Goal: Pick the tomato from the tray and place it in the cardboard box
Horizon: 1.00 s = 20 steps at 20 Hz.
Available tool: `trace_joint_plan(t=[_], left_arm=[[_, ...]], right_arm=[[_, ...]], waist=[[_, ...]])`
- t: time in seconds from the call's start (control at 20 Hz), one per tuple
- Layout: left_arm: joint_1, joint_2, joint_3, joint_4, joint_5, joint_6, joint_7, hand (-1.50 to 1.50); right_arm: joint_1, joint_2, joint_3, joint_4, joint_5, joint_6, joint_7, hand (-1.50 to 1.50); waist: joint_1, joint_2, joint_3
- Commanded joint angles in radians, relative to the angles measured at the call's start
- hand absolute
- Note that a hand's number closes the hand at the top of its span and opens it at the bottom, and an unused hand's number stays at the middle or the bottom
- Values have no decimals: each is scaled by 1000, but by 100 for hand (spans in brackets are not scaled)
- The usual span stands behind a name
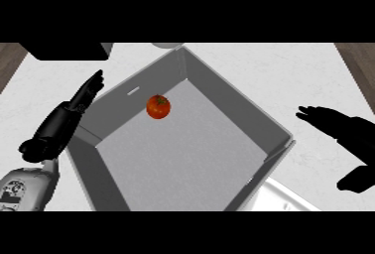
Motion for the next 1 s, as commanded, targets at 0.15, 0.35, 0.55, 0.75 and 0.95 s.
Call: trace_joint_plan(t=[0.15,0.35,0.55,0.75,0.95], left_arm=[[-9,-50,17,34,-45,-18,-10,0],[-93,-49,57,153,-48,-28,-40,0],[32,-63,47,-37,-64,-45,18,0],[-1,-86,51,29,-71,-47,-15,0],[14,-66,74,10,-63,-80,5,0]], right_arm=[[10,84,9,67,101,-22,-31,-150],[8,98,13,161,166,-99,-68,-150],[-12,131,-2,132,204,-51,-37,-150],[-80,162,18,296,240,-96,-108,-150],[-80,143,11,296,248,-140,-209,150]], waist=[[-2,2,-3],[-6,4,-3],[0,1,-3],[2,3,-3],[2,3,-3]])
